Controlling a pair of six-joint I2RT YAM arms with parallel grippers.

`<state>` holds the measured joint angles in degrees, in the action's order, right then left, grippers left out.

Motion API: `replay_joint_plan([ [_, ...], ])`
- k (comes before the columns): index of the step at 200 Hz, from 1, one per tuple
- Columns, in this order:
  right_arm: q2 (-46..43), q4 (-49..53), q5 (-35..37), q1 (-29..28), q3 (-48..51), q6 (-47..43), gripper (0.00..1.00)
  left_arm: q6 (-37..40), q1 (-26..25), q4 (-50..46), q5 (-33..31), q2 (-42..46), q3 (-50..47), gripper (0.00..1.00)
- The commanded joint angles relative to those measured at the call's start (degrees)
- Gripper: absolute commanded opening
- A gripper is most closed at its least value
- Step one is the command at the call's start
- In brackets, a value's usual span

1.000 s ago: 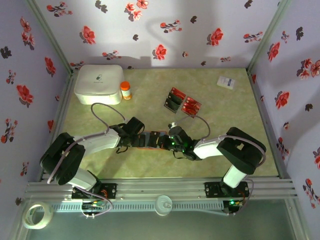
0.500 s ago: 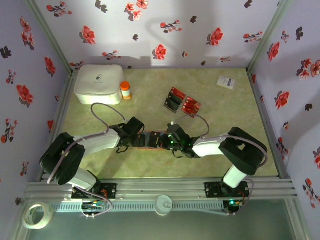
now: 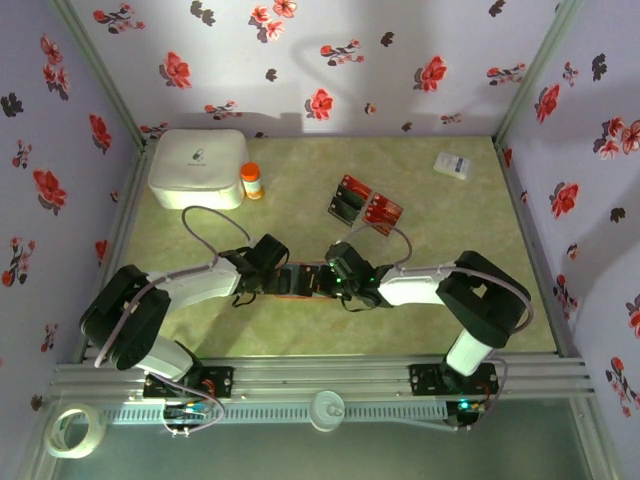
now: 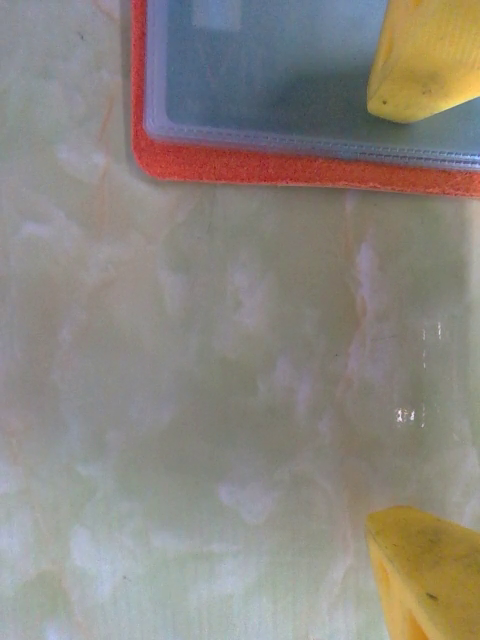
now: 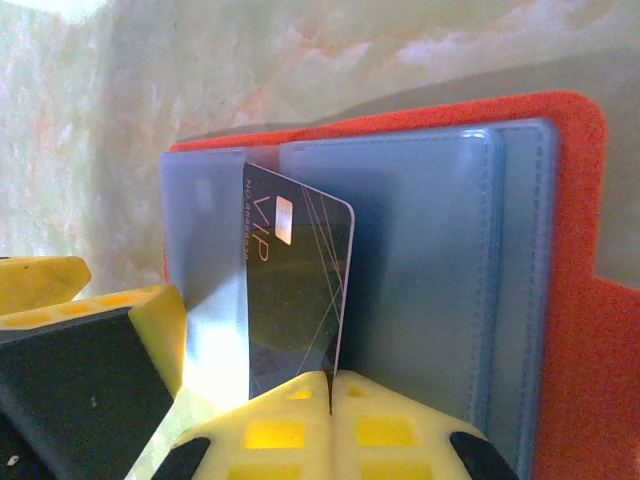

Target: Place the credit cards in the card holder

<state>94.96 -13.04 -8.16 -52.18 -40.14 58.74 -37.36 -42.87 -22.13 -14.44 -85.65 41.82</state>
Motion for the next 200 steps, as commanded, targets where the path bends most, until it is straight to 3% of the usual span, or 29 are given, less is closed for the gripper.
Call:
replay_joint_plan([
  [1, 1.64, 6.12, -1.11, -0.42, -1.2, -0.49, 0.0, -0.62, -0.63, -1.38, -1.12, 0.55, -1.21, 1.0],
  [191, 7.31, 11.72, -8.98, 1.91, -8.99, -5.86, 0.0, -0.89, -0.76, -1.58, -0.8, 1.26, -0.78, 1.0],
  [200, 6.9, 13.24, -9.24, 2.03, -9.78, -7.03, 0.05, -1.1, -0.77, -1.75, -0.56, 1.67, -0.51, 1.0],
])
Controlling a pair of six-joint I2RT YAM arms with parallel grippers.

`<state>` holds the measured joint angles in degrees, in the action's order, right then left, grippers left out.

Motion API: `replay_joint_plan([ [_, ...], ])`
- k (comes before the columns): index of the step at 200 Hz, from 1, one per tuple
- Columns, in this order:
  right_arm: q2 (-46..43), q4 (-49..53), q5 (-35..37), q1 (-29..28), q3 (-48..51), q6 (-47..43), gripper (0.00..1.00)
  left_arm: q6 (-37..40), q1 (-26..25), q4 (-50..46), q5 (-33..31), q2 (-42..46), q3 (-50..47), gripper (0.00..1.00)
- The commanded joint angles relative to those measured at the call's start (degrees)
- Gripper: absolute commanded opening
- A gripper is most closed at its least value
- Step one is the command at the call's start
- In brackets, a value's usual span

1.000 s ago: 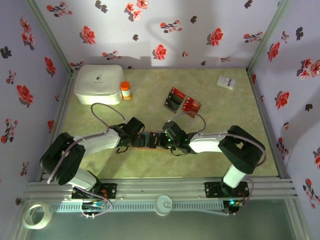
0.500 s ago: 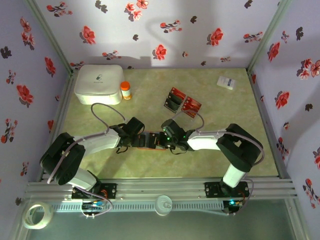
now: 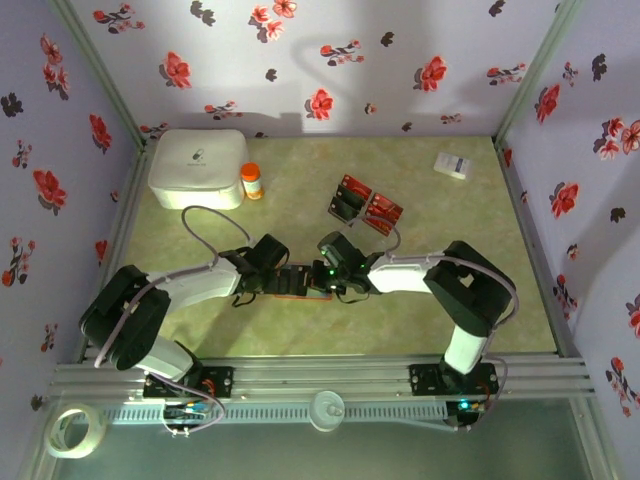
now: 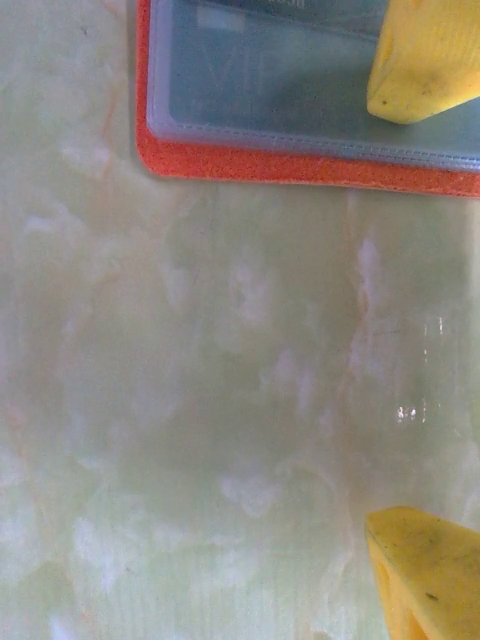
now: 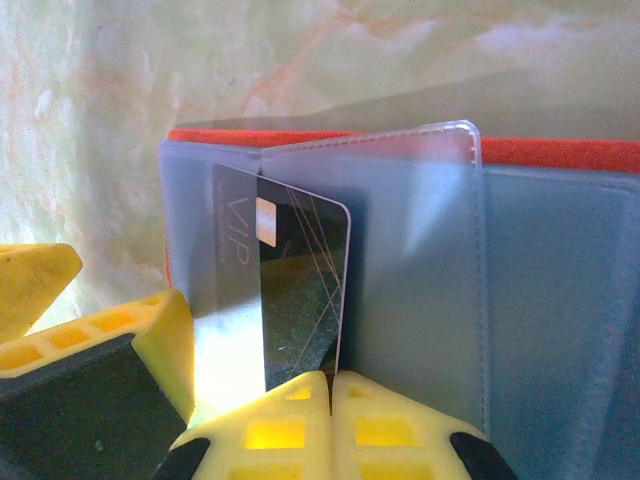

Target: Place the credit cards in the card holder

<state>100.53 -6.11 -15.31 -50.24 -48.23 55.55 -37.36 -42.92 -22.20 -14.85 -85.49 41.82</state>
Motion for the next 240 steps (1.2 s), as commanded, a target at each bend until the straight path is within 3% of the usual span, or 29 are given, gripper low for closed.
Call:
replay_joint_plan([
  [1, 1.29, 6.56, -2.09, 0.07, -1.78, -3.99, 0.06, -1.12, -0.7, -1.7, -0.12, 1.58, -0.51, 1.0],
  [33, -2.5, 11.93, -1.85, 1.09, -3.86, -8.11, 0.28, -1.93, -0.59, -2.32, 0.75, 3.68, 0.36, 1.0],
  [62, -5.4, 15.29, -1.1, 2.42, -4.9, -10.22, 0.32, -2.71, -0.59, -3.11, 1.15, 6.04, 1.35, 1.0],
  [89, -5.88, 17.06, -0.13, 2.7, -6.45, -11.92, 0.29, -2.89, -0.5, -3.49, 1.04, 7.32, 1.75, 1.0],
  [164, -0.4, 15.34, -0.98, 2.34, -10.03, -12.66, 0.08, -2.69, 1.07, -2.55, -0.8, 5.56, -0.69, 1.0],
  [240, 3.65, 15.16, -0.93, 1.3, -11.46, -12.99, 0.06, -1.47, 1.95, -0.56, -1.14, 1.86, -2.71, 1.0],
])
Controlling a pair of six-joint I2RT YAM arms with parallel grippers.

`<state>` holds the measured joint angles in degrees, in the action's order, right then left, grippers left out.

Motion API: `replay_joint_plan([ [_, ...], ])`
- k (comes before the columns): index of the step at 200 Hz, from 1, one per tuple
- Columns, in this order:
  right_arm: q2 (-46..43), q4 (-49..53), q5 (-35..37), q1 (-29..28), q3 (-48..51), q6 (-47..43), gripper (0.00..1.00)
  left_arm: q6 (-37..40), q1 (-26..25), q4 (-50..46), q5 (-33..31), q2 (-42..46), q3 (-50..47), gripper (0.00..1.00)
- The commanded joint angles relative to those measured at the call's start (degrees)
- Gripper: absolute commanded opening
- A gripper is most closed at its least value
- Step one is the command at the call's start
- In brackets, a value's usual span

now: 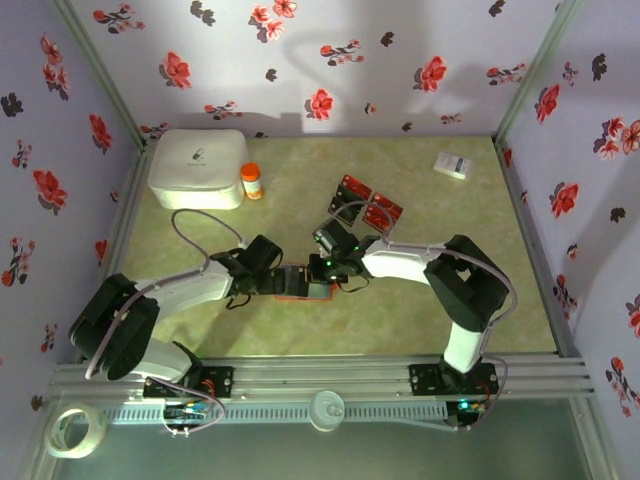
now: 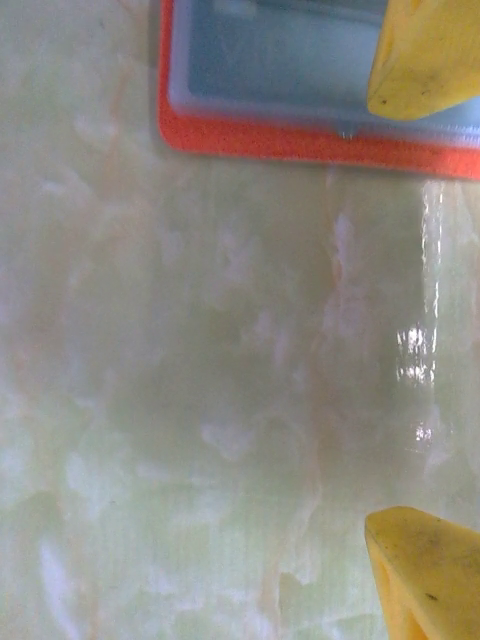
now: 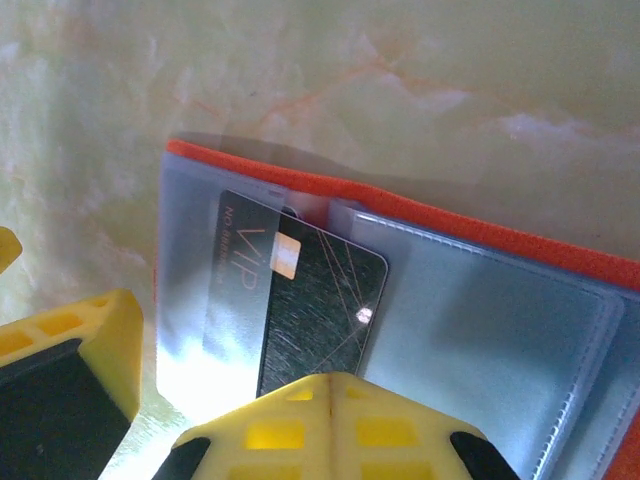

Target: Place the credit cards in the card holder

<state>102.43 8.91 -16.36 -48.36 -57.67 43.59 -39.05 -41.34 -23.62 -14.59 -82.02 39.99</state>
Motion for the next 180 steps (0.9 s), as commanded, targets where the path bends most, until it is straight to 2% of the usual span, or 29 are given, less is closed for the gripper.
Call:
replay_joint_plan([
  [1, 1.87, 0.15, 0.07, -0.59, -2.06, -1.04, 0.06, 0.2, 0.38, 0.9, -1.41, -1.63, -0.92, 1.0],
  [94, 8.03, 0.85, -0.11, -2.68, -6.53, -0.2, 0.02, 0.4, 0.45, 1.92, -0.97, -2.68, -1.86, 1.0],
  [180, -1.0, 4.54, 3.94, -2.56, -5.0, -1.21, 0.04, -1.27, 1.33, -2.59, -0.6, 3.34, 0.99, 1.0],
])
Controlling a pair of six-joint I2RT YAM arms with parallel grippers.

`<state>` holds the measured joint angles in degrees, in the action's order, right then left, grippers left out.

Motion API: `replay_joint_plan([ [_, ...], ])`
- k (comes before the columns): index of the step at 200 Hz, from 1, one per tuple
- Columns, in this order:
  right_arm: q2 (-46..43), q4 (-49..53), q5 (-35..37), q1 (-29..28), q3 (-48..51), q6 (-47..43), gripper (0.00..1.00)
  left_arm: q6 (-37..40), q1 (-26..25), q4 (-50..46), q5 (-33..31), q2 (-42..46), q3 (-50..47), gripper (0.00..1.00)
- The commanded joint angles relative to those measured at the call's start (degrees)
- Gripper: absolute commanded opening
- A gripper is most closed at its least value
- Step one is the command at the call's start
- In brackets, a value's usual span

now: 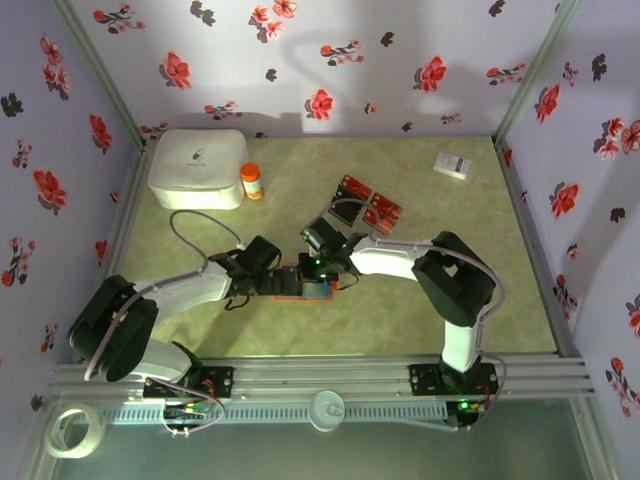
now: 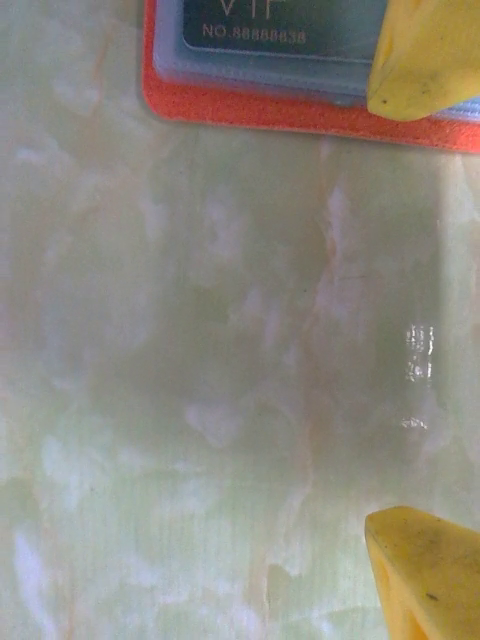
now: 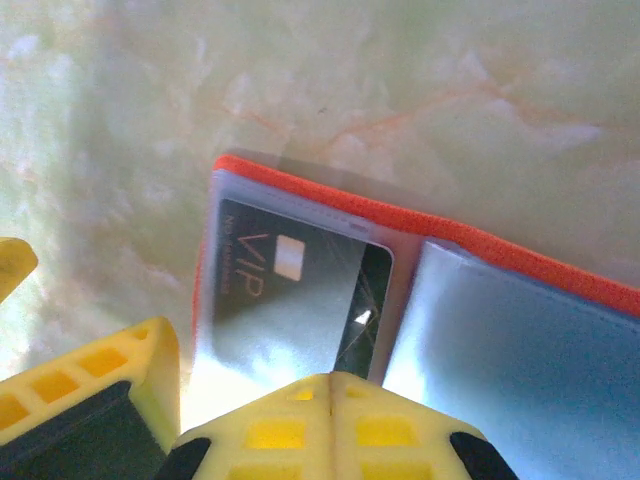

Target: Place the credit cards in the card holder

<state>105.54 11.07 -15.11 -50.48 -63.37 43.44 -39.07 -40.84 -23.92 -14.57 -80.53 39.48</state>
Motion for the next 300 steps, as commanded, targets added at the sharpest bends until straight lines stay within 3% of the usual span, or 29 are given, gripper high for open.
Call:
replay_joint_plan([
  [1, -4.15, 2.38, 2.71, -0.47, 0.71, -1.07, 0.04, -1.21, 0.88, -2.27, -0.63, 1.86, 1.53, 1.0],
  [166, 0.76, -0.89, 2.15, -2.54, 2.29, 0.5, 0.01, -0.04, 2.57, 0.15, -0.9, -4.61, -0.78, 1.0],
  [300, 3.42, -0.7, 0.61, -3.55, -0.74, 1.17, 0.0, -0.17, 2.48, 2.08, 0.5, -4.22, -2.55, 1.0],
])
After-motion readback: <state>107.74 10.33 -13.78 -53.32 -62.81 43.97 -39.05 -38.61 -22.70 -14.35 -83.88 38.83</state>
